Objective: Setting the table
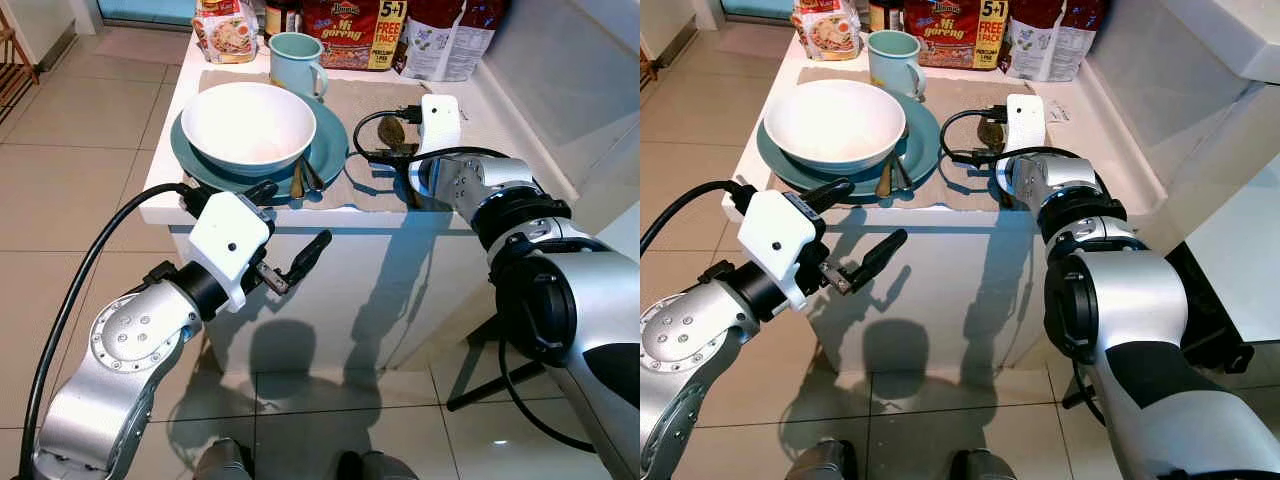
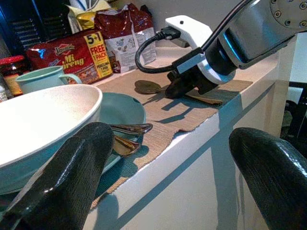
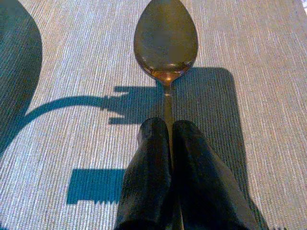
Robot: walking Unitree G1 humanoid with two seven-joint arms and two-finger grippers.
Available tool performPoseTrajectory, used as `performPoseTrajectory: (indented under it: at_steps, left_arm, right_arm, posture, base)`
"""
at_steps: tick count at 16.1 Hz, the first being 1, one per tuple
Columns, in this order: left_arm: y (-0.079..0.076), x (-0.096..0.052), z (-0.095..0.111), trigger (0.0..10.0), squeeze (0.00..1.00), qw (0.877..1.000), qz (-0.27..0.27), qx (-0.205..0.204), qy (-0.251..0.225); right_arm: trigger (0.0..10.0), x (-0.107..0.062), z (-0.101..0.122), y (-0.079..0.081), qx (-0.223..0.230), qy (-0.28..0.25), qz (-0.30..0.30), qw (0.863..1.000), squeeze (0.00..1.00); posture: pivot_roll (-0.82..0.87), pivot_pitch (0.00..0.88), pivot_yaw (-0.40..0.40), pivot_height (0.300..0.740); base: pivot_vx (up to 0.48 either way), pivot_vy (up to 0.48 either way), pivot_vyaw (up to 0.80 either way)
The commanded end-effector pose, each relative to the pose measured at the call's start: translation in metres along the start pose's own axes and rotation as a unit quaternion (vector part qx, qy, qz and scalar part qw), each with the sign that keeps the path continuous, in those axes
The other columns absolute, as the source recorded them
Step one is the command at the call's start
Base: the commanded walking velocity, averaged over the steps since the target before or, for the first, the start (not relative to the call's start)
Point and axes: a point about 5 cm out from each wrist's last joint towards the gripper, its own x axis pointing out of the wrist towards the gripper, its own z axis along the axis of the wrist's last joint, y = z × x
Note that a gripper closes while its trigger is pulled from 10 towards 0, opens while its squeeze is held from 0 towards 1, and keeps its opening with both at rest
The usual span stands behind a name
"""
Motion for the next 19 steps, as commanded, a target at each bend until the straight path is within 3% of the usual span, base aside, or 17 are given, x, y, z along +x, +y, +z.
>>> performPoseTrajectory:
  at_steps: [1,6,9,10,11,12,14,15,16,17,19]
  left_arm:
    - [-0.001,0.003,0.002,10.0,0.0,1.0,-0.008,0.001,-0.006]
    - [0.004,0.007,0.001,10.0,0.0,1.0,-0.003,0.01,-0.006]
    - [0.013,0.005,0.0,10.0,0.0,0.999,0.03,0.017,-0.003]
    - [0.015,0.005,-0.003,10.0,0.0,0.999,0.046,0.013,-0.004]
    - [0.019,0.007,-0.006,10.0,0.0,0.997,0.078,0.005,-0.008]
    - [0.02,0.008,-0.007,10.0,0.0,0.996,0.087,0.004,-0.009]
    - [0.018,0.008,-0.007,10.0,0.0,0.995,0.099,-0.017,-0.017]
    - [0.011,0.006,-0.008,10.0,0.0,0.994,0.096,-0.042,-0.024]
    - [0.006,0.002,-0.01,10.0,0.0,0.993,0.105,-0.05,-0.024]
    - [0.005,0.0,-0.011,10.0,0.0,0.992,0.11,-0.051,-0.022]
    - [0.0,-0.004,-0.019,10.0,0.0,0.99,0.128,-0.065,-0.012]
  right_arm:
    - [0.0,-0.002,0.004,-0.002,0.007,0.001,-0.002,1.0,0.0]
    - [0.0,-0.004,0.012,-0.008,0.038,-0.028,-0.006,0.999,0.0]
    - [0.0,-0.015,0.045,-0.019,0.07,-0.115,0.022,0.991,0.0]
    - [0.0,-0.02,0.054,-0.024,0.056,-0.161,0.046,0.984,0.0]
    - [0.0,-0.028,0.058,-0.027,0.021,-0.227,0.092,0.969,0.0]
    - [0.0,-0.031,0.056,-0.028,0.012,-0.235,0.097,0.967,0.0]
    - [0.0,-0.051,0.043,-0.034,-0.001,-0.298,0.139,0.945,0.0]
    - [4.3,-0.081,0.023,-0.043,-0.008,-0.338,0.171,0.925,0.0]
    - [10.0,-0.108,0.002,-0.044,-0.043,-0.363,0.187,0.912,0.0]
    - [10.0,-0.118,-0.005,-0.043,-0.058,-0.371,0.191,0.907,0.0]
    - [10.0,-0.14,-0.043,-0.033,-0.091,-0.371,0.206,0.901,0.0]
  posture:
    - [0.09,0.12,-0.138,0.74]
    - [0.1,0.098,-0.138,0.74]
    - [0.08,0.076,-0.131,0.74]
    - [0.07,0.062,-0.127,0.74]
    - [0.05,0.044,-0.12,0.74]
    - [0.05,0.044,-0.12,0.74]
    - [0.04,0.035,-0.11,0.74]
    - [0.04,0.024,-0.115,0.74]
    - [0.03,0.016,-0.111,0.74]
    - [0.02,0.014,-0.11,0.74]
    - [0.01,0.003,-0.104,0.74]
  base:
    - [0.0,0.0,0.0]
    - [0.0,0.0,0.0]
    - [0.0,0.0,0.0]
    - [0.0,0.0,0.0]
    - [0.0,0.0,0.0]
    - [0.0,0.0,0.0]
    - [0.0,0.0,0.0]
    - [0.0,0.0,0.0]
    - [0.0,0.0,0.0]
    - [0.0,0.0,0.0]
    - [0.0,-0.379,0.0]
